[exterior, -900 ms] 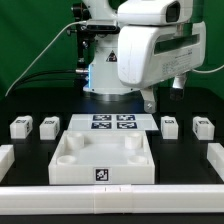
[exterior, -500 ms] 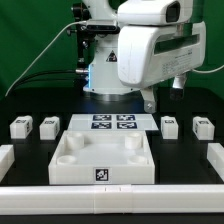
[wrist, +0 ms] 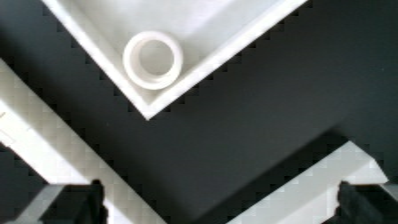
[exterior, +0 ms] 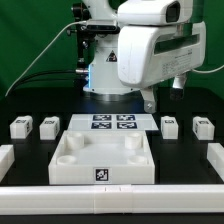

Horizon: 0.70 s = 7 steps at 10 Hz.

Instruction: Assemble one leg

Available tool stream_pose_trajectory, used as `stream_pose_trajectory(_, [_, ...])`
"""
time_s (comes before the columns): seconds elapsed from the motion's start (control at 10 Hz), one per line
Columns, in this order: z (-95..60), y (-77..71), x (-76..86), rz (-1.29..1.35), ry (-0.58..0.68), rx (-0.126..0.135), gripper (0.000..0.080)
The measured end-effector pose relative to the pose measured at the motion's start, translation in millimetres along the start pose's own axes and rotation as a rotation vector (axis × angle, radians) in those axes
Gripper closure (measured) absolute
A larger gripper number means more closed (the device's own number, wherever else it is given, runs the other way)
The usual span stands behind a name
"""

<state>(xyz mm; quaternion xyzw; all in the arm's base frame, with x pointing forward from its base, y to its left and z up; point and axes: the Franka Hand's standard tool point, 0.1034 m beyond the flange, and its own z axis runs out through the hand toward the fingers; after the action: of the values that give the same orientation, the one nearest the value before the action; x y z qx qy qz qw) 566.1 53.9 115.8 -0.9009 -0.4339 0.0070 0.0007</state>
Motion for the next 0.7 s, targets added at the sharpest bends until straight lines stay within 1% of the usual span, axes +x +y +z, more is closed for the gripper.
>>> stream_pose_trajectory(0.2, [9.0, -14.5, -9.9, -0.014, 0.004, -0.002, 0.015])
stream_pose_trajectory(0.4, [18.0, -32.4, -23.6, -0.113, 0.009, -0.007, 0.015])
stream_pose_trajectory(0.5, [22.7, -39.8, -31.5, -0.179, 0.002, -0.001, 0.015])
stream_pose_trajectory(0.6, [27.2, -44.2, -39.1, -0.237, -0.003, 0.005, 0.015])
stream_pose_trajectory(0.7, [30.4, -44.1, -38.9, -0.265, -0.005, 0.009, 0.015])
